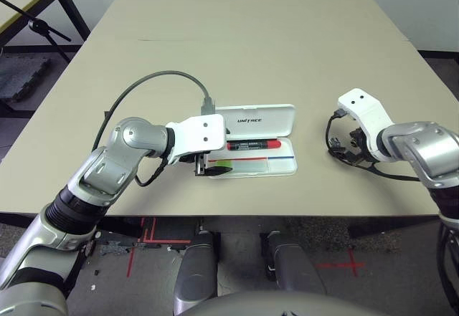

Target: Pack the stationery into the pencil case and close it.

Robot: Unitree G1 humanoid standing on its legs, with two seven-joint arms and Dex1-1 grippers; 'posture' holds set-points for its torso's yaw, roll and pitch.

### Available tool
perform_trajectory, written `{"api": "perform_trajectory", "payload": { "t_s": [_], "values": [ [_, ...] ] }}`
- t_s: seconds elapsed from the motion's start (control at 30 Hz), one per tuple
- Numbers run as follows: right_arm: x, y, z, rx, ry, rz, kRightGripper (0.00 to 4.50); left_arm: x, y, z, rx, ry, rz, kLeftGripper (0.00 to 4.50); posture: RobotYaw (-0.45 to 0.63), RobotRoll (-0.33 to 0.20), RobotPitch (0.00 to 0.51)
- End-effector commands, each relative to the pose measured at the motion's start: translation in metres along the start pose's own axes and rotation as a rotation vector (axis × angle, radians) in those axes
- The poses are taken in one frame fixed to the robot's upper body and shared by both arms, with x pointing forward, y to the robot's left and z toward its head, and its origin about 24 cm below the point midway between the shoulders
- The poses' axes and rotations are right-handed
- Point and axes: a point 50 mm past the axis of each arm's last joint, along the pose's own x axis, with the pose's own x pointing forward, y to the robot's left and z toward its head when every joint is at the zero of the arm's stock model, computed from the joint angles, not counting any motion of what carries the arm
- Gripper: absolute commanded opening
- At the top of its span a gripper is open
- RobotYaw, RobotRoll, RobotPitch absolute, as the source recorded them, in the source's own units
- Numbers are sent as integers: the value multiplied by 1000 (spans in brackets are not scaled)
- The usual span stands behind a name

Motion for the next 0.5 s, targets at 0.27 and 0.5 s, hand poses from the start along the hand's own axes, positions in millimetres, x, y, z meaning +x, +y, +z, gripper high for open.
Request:
{"api": "perform_trajectory", "payload": {
  "t_s": [0.27,0.5],
  "values": [
    [11,7,-6,-1,31,51,3517,0,-3,7,19,-2,-10,4500,50,0,130],
    [8,-1,-7,-17,41,40,1000,0,-3,8,18,-1,-14,4500,41,0,132]
  ]
}}
